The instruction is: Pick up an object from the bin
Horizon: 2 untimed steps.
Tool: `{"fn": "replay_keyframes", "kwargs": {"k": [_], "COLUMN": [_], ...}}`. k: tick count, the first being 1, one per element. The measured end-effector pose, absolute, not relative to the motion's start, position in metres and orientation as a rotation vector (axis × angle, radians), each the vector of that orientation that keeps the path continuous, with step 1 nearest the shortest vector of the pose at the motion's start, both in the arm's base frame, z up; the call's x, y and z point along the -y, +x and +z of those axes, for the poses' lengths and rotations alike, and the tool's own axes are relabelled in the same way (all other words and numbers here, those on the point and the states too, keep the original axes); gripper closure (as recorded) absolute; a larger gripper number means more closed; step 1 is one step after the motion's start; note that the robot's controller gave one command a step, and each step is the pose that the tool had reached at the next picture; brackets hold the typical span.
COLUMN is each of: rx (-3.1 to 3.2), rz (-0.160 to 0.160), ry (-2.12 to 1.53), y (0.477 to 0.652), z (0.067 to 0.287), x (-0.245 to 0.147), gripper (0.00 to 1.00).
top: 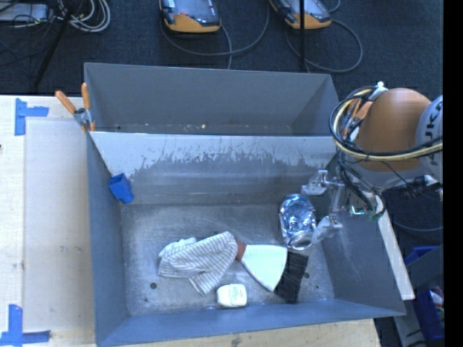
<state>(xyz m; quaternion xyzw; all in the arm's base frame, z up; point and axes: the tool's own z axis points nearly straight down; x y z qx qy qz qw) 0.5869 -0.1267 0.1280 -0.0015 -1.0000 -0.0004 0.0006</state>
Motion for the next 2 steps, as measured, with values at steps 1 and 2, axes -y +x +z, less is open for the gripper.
{"fn": "replay_keyframes", "kwargs": {"k": [1, 2], "rx": [3.142, 3.179], "rz": [0.000, 0.008], "ry": [-0.001, -0.021], "y": [0.588, 0.606], "z": [0.131, 0.120], "x": [0.126, 0.119], "gripper": [0.00, 1.00]}}
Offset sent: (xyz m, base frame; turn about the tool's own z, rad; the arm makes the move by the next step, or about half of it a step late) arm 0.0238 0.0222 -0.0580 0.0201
